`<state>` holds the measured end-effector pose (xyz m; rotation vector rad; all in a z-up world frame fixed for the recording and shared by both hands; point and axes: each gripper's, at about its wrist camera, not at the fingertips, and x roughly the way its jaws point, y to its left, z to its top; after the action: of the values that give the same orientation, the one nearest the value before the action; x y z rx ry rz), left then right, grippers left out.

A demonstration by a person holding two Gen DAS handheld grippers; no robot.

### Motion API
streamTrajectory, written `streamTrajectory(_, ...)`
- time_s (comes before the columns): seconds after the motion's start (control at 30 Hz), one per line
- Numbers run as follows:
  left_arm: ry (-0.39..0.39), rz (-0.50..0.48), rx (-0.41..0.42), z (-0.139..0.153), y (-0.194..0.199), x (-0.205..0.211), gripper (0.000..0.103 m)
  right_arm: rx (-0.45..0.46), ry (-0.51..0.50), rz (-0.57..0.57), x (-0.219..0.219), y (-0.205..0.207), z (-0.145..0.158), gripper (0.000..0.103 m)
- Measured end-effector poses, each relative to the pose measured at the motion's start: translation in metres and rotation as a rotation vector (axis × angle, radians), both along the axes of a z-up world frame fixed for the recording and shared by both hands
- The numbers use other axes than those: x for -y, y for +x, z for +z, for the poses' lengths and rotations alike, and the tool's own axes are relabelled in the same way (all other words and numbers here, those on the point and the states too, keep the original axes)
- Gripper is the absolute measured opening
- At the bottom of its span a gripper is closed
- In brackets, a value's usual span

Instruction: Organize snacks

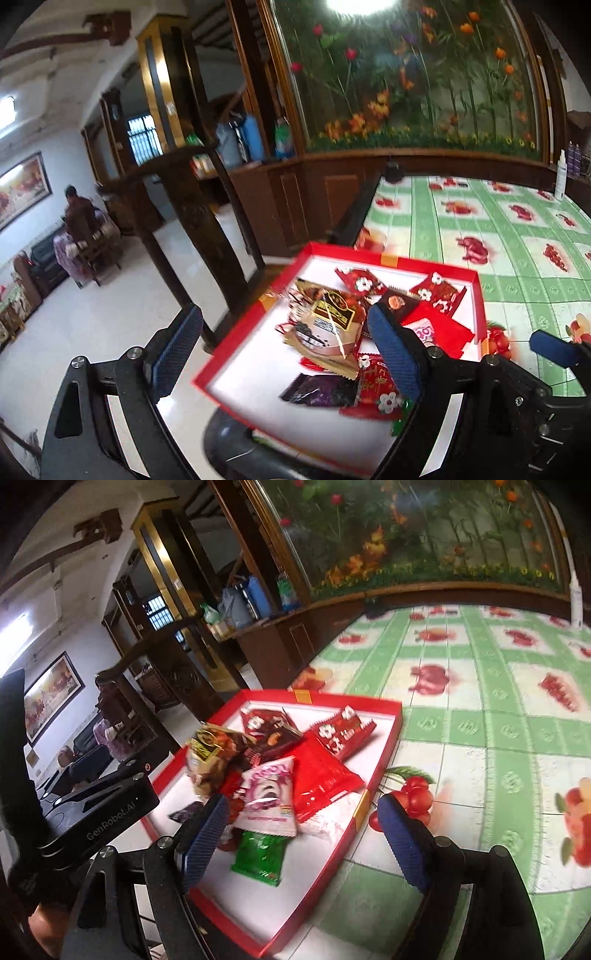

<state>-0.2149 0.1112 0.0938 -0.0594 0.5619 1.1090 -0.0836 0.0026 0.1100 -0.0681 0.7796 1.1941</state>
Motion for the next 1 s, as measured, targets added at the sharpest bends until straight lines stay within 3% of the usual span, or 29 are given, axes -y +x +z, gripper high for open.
streamTrajectory(0.13,0.067,-0.014,0.02,0.02,-0.014,0.028,0.092,0.068,0.057,-0.005,0.023,-0.023,0.025,0.085)
streamTrajectory(0.37,0.119,-0.049,0.095,0.049,-0.059,0.071,0.092,0.16,0.141,-0.028,0.068,-0.067,0.063,0.089)
streamTrajectory(0.47,0.124,-0.061,0.133,0.059,-0.083,0.085,0.103,0.195,0.159,-0.031,0.086,-0.091,0.075,0.09)
streamTrajectory(0.6,0.162,-0.075,0.187,0.064,-0.115,0.102,0.103,0.246,0.174,-0.024,0.107,-0.126,0.087,0.09)
streamTrajectory(0.67,0.146,-0.092,0.197,0.066,-0.124,0.104,0.103,0.293,0.187,-0.018,0.118,-0.145,0.09,0.097)
streamTrajectory(0.83,0.086,-0.105,0.236,0.066,-0.125,0.096,0.103,0.392,0.229,-0.017,0.129,-0.167,0.098,0.101)
streamTrajectory(1.0,0.074,-0.098,0.244,0.062,-0.125,0.096,0.103,0.384,0.25,-0.027,0.126,-0.161,0.095,0.102)
